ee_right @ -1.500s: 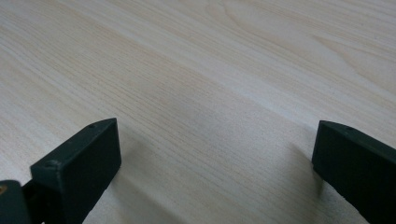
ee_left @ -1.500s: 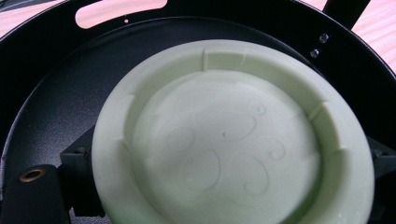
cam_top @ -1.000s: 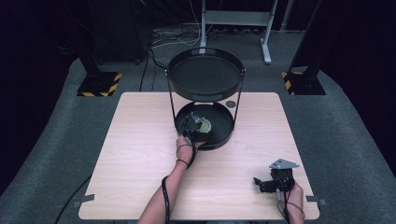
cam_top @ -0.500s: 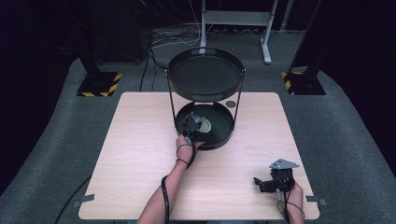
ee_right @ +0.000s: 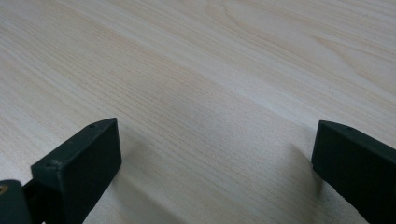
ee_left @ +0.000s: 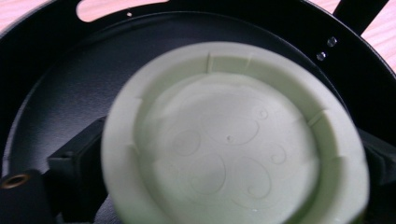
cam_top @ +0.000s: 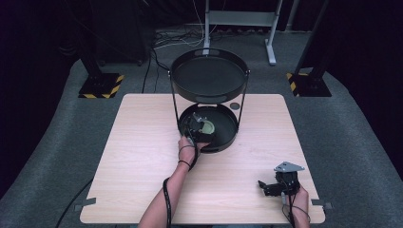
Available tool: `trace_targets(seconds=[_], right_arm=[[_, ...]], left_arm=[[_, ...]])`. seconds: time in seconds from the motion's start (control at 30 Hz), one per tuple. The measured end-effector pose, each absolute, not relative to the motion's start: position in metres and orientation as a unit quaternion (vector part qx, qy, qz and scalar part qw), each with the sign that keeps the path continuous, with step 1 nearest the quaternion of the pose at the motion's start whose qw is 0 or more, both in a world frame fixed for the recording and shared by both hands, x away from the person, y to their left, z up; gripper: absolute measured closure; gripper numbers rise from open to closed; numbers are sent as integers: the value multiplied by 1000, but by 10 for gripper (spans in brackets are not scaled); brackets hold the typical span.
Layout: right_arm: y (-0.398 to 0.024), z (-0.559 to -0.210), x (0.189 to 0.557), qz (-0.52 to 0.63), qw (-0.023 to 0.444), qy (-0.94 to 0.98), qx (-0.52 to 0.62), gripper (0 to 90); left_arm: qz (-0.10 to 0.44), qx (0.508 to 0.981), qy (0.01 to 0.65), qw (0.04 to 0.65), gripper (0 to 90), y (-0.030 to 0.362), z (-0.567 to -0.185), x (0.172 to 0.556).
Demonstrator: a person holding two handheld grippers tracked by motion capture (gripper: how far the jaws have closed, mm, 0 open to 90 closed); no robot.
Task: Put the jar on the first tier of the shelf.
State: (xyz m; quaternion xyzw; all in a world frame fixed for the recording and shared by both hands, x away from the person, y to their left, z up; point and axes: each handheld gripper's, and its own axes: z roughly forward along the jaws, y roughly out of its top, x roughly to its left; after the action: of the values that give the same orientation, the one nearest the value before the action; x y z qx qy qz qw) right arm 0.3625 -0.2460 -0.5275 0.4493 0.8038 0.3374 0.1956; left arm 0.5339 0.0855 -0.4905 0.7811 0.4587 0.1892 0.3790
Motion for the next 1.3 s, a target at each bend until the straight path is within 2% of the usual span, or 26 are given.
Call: trace_targets(seconds=[0.37, 0.77, 1.0, 1.3], right_arm=[[-246, -528, 363, 337, 195, 804, 450, 8], [-246, -527, 362, 337, 196, 804, 449, 7], [-246, -527, 362, 336, 198, 804, 449, 7], [-245, -527, 362, 336, 200, 804, 449, 7]], left_arm=[[195, 796, 432, 377, 1, 95, -462, 512], [213, 811, 385, 386, 1, 127, -455, 453], [220, 819, 369, 380, 1, 155, -466, 415], [212, 810, 403, 369, 1, 189, -501, 372]])
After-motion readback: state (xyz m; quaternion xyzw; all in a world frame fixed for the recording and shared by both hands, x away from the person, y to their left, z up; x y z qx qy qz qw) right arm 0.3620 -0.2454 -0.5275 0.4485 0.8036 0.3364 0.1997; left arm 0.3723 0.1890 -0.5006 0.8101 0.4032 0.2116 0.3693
